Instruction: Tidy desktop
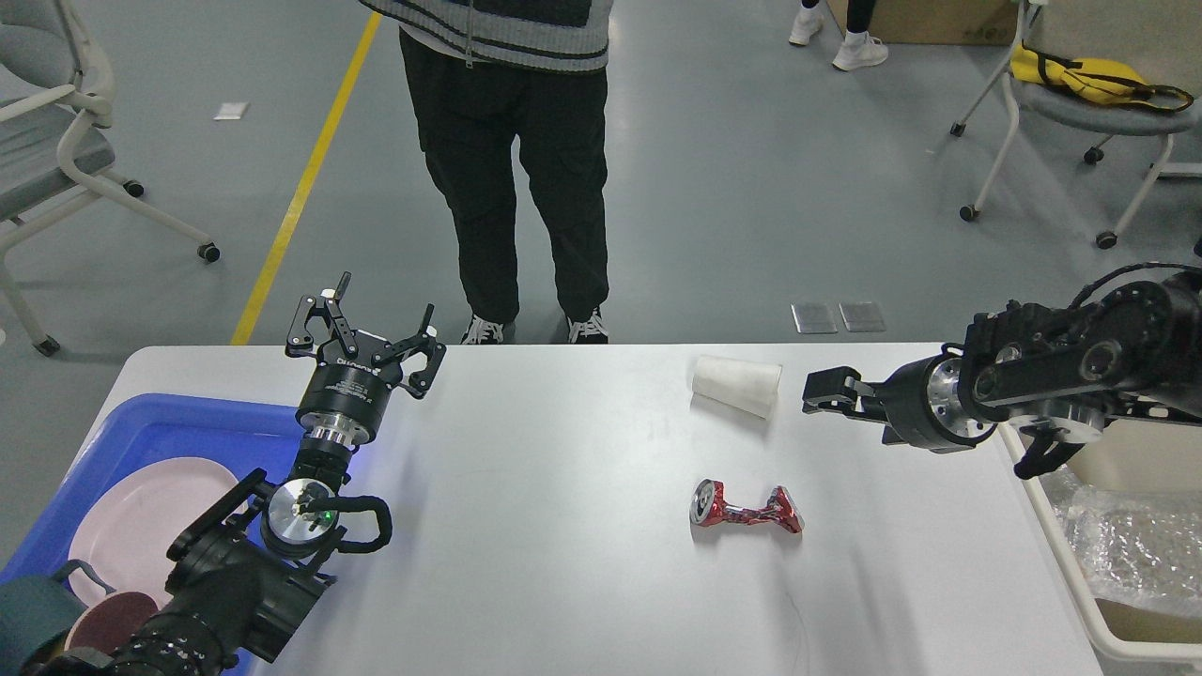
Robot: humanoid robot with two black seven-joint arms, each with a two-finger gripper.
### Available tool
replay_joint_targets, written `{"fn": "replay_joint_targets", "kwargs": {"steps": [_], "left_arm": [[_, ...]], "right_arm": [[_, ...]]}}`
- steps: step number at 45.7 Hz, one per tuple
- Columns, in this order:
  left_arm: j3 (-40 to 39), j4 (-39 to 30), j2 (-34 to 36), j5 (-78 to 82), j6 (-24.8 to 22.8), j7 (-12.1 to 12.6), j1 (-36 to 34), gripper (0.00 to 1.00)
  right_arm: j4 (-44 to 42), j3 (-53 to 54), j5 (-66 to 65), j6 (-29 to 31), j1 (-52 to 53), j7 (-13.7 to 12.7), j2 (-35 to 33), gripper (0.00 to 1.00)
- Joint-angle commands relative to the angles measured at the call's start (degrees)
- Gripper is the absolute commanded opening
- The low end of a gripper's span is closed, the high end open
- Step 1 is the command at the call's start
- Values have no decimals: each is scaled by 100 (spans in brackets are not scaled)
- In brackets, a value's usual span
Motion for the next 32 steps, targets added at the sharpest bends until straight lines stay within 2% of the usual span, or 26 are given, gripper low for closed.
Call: {"fn": "replay_joint_targets", "kwargs": {"steps": [1,10,14,18,25,29,32], "left_arm": [[0,0,1,0,-1,0,0,97],[0,0,1,0,-1,0,0,97],[0,0,-8,0,-1,0,0,97],[0,0,-8,0,8,0,0,97],[0,0,1,0,-1,0,0,97],[0,0,1,0,8,0,0,97],[0,0,1,0,-1,0,0,97]], "right_arm": [[-612,708,411,-737,-969,17,20,100],[-1755,2388,403,-1705,-2544,175,257,100],[-2265,2776,263,-2179,-3010,359,591,100],[-2880,2768,78,-2549,-3239,693,1022,100],[-4058,2767,-580,-2708,-3714,896,1488,97],[-4358,2767,-1037,-2725,-3925,1054,1550,91],[-4516,2767,-1196,-2760,-4030,1150,1594,90]]}}
